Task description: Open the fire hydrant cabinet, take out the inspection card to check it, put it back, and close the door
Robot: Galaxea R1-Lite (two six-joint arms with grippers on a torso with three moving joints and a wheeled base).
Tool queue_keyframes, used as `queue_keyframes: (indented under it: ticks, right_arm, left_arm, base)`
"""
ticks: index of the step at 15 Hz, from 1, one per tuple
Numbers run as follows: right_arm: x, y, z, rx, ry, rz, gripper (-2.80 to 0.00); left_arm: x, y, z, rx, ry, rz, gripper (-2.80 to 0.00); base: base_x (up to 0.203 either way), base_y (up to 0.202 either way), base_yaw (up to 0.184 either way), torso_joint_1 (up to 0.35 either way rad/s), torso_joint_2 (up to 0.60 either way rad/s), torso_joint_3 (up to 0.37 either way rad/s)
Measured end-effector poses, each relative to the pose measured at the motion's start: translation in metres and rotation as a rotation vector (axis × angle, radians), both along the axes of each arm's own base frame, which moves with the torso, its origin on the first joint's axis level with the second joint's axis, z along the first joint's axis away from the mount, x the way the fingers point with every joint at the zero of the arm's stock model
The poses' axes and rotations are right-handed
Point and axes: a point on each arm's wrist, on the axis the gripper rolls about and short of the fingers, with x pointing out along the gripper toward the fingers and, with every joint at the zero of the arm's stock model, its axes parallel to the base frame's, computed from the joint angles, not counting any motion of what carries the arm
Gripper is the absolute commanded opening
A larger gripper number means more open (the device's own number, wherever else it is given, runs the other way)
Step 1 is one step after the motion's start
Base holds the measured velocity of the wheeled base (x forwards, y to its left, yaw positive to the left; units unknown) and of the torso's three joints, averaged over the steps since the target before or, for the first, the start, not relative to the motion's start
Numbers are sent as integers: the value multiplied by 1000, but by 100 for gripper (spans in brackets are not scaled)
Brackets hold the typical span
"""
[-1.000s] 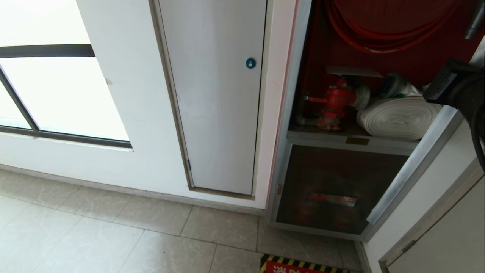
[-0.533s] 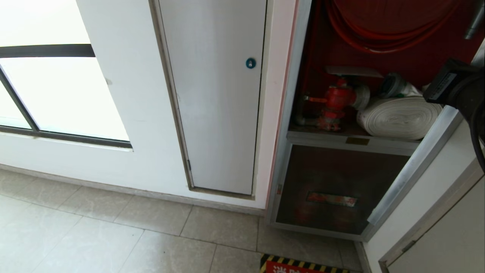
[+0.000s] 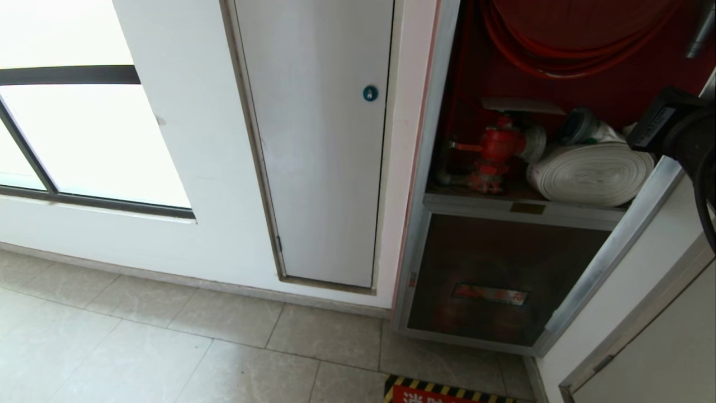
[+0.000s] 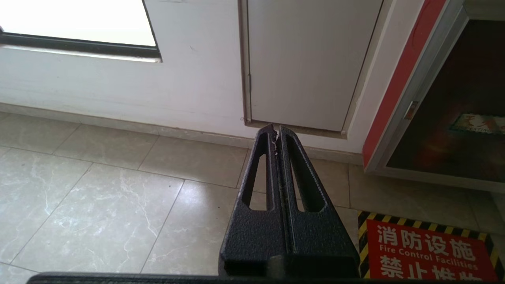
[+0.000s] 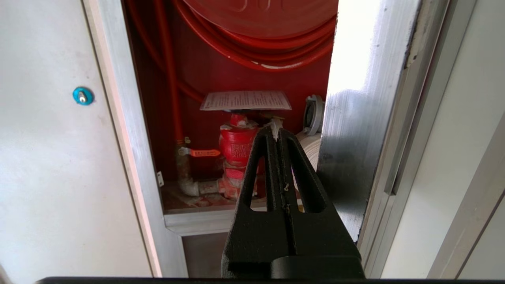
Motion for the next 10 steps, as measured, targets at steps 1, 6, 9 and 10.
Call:
queue_keyframes:
  ticks: [1, 6, 9, 10]
  right_arm:
    - [0, 0, 0, 0, 0, -2, -280]
    - [0, -1, 0, 0, 0, -5, -280]
    - [-1, -2, 0, 0, 1, -9, -280]
    - [-1, -4, 0, -1, -1, -13, -280]
  left_arm:
    - [0, 0, 0, 0, 0, 0, -280]
    - [0, 0, 0, 0, 0, 0, -280]
    - [0, 0, 0, 0, 0, 0, -280]
    - [0, 0, 0, 0, 0, 0, -280]
  base:
    - [0, 0, 0, 0, 0, 0]
    - [0, 0, 0, 0, 0, 0]
    - [0, 0, 0, 0, 0, 0]
    - [0, 0, 0, 0, 0, 0]
